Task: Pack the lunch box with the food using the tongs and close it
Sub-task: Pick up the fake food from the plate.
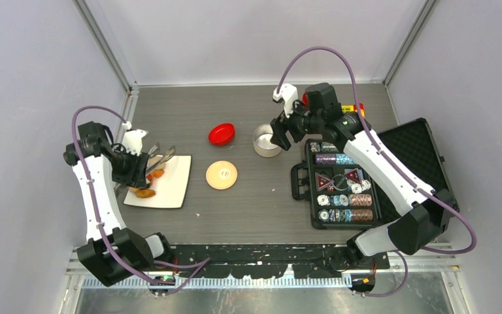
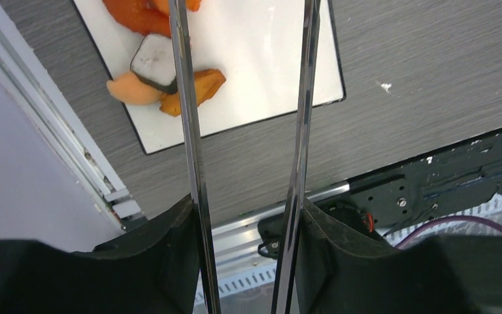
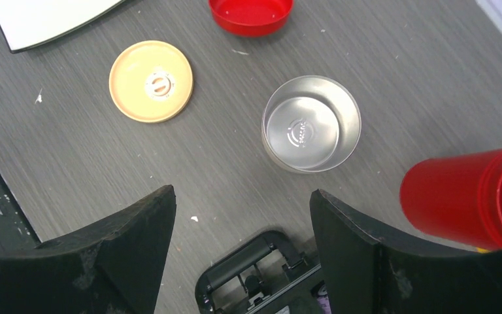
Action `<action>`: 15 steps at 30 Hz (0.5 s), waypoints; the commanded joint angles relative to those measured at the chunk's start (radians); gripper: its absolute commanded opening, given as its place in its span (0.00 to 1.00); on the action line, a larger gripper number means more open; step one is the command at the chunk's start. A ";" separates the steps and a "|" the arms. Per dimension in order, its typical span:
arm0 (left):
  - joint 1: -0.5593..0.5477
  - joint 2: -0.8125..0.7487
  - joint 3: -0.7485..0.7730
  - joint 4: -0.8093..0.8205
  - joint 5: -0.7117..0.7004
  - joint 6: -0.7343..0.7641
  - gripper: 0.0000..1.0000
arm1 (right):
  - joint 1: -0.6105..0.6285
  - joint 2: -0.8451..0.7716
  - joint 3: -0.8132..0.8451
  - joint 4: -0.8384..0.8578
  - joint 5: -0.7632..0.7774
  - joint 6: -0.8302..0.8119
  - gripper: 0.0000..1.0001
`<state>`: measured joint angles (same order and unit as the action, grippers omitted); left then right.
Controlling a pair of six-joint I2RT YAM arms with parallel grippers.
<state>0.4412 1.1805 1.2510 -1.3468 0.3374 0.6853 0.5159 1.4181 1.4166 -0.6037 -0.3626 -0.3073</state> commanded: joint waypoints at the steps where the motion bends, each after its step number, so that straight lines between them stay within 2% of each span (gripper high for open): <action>1: 0.015 0.034 0.058 -0.066 -0.082 0.036 0.49 | -0.002 -0.053 -0.010 0.006 -0.019 0.027 0.80; 15: 0.015 0.232 0.177 0.009 -0.200 -0.058 0.48 | -0.005 -0.074 -0.020 -0.015 -0.005 0.031 0.79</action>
<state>0.4480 1.3876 1.3617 -1.3827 0.1818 0.6621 0.5148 1.3933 1.3911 -0.6224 -0.3660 -0.2844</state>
